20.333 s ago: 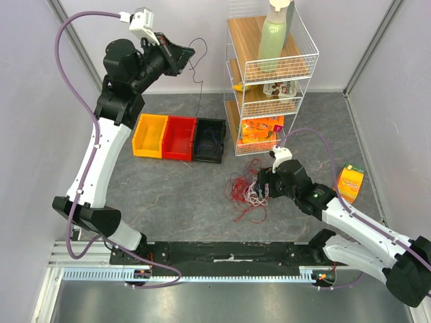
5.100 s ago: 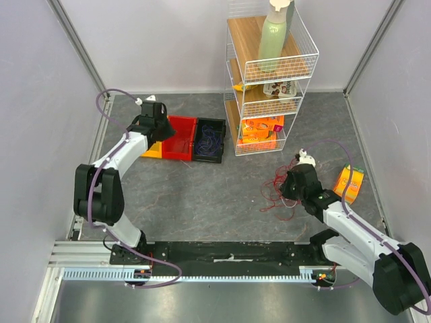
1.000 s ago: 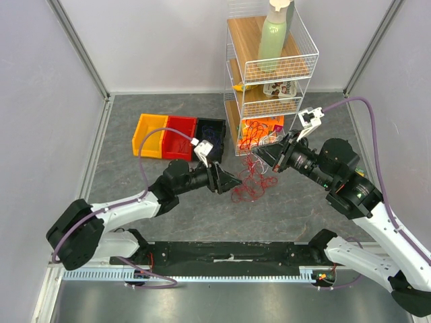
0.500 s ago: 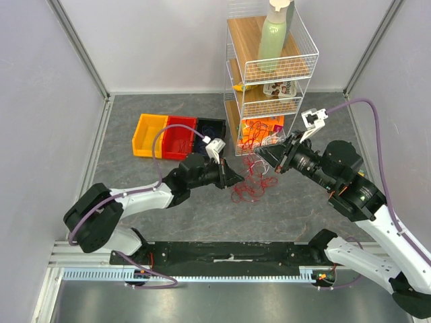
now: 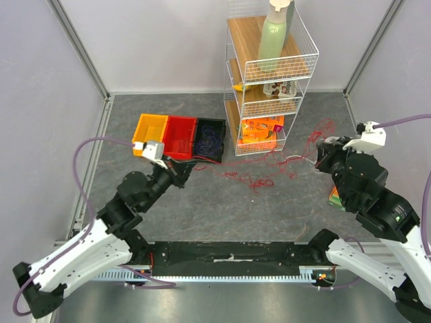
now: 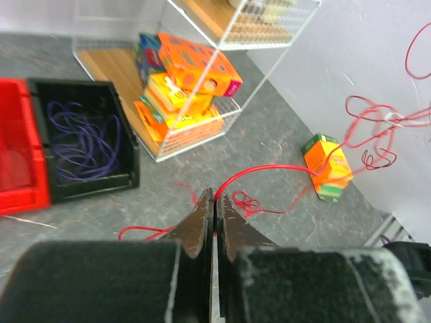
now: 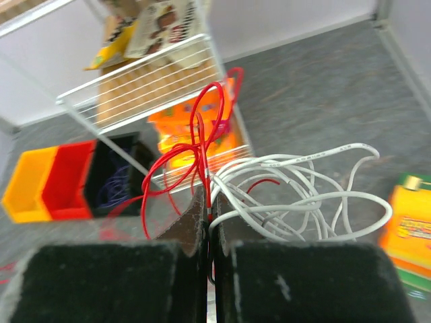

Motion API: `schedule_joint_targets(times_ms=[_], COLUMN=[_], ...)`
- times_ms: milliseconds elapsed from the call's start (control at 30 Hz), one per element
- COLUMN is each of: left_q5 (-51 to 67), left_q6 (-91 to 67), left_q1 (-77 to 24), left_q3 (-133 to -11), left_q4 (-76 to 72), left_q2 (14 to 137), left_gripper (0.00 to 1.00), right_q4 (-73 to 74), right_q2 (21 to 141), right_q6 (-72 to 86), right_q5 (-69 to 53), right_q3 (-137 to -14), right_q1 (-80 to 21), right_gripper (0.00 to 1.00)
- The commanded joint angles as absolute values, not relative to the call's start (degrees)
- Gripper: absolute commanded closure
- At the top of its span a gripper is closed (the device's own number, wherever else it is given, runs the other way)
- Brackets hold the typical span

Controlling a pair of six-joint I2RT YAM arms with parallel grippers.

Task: Untangle the cables

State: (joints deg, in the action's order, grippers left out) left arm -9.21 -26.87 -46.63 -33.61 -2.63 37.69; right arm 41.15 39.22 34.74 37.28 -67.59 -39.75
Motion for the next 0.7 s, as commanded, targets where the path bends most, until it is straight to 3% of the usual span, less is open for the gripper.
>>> schedule_joint_targets(times_ms=[0,667], left_q5=[-18.54,-23.55], left_q6=[-18.38,-5.54], left_q1=[-46.5,-46.58], left_q3=[-39.89,-63.01], left_q4=[8.78,18.54], left_q2=[32.18,29.53], left_gripper=[0.98,0.98], right_q4=[46.58,48.86], right_q2=[39.02,37.27], right_q6=[32.96,35.51], right_q5=[51.76,56.42], right_q3=[-68.82,-63.46], right_q1=[-39.81,-39.81], right_gripper=[1.0,1.0])
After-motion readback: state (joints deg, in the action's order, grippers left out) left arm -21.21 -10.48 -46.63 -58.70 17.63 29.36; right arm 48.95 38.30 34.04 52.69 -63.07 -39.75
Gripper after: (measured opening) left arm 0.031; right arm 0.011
